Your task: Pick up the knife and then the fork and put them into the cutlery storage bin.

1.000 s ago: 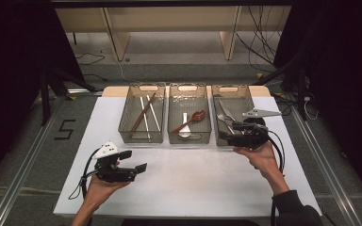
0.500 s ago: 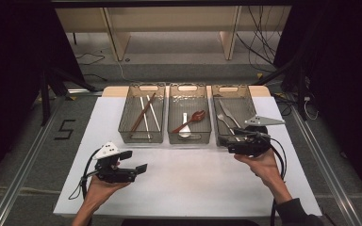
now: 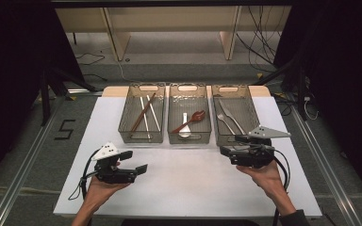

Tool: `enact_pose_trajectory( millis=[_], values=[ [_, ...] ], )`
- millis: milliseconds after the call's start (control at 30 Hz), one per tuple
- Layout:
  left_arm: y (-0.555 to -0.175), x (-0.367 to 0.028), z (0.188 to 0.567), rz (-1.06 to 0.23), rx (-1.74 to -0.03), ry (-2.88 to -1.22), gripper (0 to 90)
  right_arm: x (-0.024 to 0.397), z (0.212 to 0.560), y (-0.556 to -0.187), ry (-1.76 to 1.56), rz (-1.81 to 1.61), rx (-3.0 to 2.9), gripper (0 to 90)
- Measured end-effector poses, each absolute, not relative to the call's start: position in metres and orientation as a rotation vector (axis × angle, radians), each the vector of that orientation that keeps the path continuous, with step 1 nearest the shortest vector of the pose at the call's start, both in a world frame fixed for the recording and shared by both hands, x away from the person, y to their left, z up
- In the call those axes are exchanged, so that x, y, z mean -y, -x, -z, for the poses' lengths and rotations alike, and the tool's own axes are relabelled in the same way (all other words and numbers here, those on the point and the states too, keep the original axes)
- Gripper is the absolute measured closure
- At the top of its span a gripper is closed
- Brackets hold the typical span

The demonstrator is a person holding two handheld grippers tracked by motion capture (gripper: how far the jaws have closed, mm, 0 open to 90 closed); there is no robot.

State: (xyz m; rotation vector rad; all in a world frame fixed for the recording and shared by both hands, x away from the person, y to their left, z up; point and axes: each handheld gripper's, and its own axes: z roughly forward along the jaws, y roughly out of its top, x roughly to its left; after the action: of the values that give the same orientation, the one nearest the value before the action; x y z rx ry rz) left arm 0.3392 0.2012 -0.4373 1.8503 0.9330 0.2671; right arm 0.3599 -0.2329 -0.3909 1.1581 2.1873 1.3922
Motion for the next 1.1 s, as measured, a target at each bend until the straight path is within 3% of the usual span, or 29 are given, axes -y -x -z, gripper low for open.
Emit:
enact_pose_trajectory(
  millis=[1100],
  values=[
    [-0.327, -0.198, 0.438, -0.252, -0.889, -1.829, 15.7, 0.233, 0.438, -0.304, -1.099, -1.427, -2.200, 19.9]
  ],
)
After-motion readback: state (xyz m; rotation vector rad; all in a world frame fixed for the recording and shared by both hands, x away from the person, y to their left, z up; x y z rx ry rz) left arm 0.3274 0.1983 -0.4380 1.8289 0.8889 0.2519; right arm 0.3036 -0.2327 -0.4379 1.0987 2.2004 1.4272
